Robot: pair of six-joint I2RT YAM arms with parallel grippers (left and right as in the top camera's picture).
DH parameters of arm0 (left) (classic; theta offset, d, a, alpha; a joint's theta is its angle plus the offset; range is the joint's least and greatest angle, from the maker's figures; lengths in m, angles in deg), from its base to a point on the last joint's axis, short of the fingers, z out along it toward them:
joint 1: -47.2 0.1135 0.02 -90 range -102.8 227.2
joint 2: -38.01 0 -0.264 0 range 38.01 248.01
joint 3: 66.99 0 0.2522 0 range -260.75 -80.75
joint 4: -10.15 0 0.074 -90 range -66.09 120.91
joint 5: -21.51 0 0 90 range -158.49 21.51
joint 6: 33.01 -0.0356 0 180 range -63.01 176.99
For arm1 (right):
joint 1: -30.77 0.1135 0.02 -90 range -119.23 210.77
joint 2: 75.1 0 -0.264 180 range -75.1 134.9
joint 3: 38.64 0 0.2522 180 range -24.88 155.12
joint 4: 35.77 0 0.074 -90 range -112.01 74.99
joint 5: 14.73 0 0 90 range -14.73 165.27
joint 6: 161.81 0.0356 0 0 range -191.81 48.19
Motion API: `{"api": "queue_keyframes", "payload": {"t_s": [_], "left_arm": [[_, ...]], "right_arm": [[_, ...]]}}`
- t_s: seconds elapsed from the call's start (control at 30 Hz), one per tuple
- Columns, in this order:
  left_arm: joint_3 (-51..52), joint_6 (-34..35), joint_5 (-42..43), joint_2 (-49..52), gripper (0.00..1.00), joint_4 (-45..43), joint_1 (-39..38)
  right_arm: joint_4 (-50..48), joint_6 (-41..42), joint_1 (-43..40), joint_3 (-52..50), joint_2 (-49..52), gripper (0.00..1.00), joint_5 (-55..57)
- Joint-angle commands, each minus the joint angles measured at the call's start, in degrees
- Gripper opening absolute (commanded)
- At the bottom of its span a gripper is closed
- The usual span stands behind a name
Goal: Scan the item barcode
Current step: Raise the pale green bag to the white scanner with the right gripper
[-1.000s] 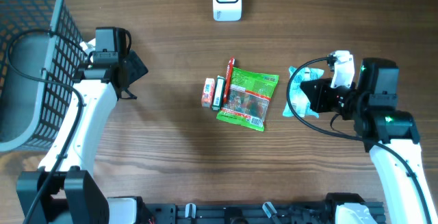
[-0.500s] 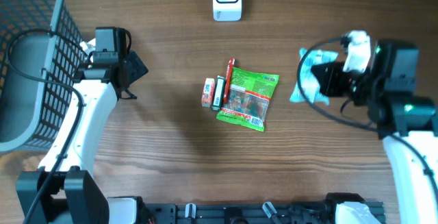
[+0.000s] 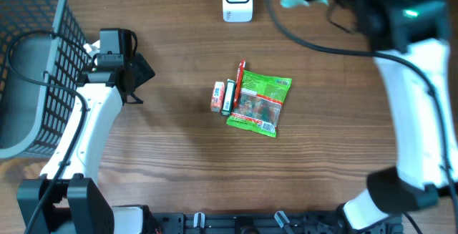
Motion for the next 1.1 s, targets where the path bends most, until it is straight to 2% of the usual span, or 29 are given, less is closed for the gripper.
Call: {"api": "queue_keyframes", "payload": {"t_s": [0.0, 0.2, 0.27, 0.43, 0.53, 0.63, 0.7, 0.77, 0.97, 1.07], "left_arm": [[0.0, -0.5, -0.9, 0.3, 1.0, -0.2, 0.2], [0.0, -0.5, -0.9, 0.3, 1.0, -0.1, 0.2], [0.0, -0.5, -0.9, 0.3, 1.0, -0.1, 0.2], [0.0, -0.5, -0.9, 0.3, 1.0, -0.1, 0.2], [0.0, -0.5, -0.9, 0.3, 1.0, -0.1, 0.2], [0.0, -0.5, -0.9, 0.3, 1.0, -0.1, 0.2], [0.0, -0.5, -0.9, 0.3, 1.0, -0.2, 0.2], [0.0, -0.5, -0.9, 0.3, 1.0, -0.2, 0.2], [0.0, -0.5, -0.9, 0.3, 1.0, -0.1, 0.2], [0.0, -0.5, -0.9, 0.3, 1.0, -0.2, 0.2]], "right_arm": [[-7.2, -15.4, 5.9, 0.9, 7.5, 0.04, 14.4], [-24.1, -32.9, 10.8, 0.9, 20.9, 0.04, 27.0], [-33.2, -37.3, 11.5, 0.9, 26.5, 0.04, 32.7], [-51.1, -45.7, 11.6, 0.9, 35.9, 0.04, 39.9], [-58.7, -48.8, 11.6, 0.9, 40.1, 0.04, 40.3], [-65.0, -48.9, 11.6, 0.9, 43.2, 0.04, 41.6], [-68.4, -46.1, 12.0, 0.9, 44.7, 0.04, 42.9], [-68.8, -40.4, 12.6, 0.9, 45.6, 0.04, 43.3], [-72.6, -39.2, 13.2, 0.9, 49.4, 0.04, 46.9], [-72.4, -35.4, 13.2, 0.9, 50.3, 0.04, 49.5]]}}
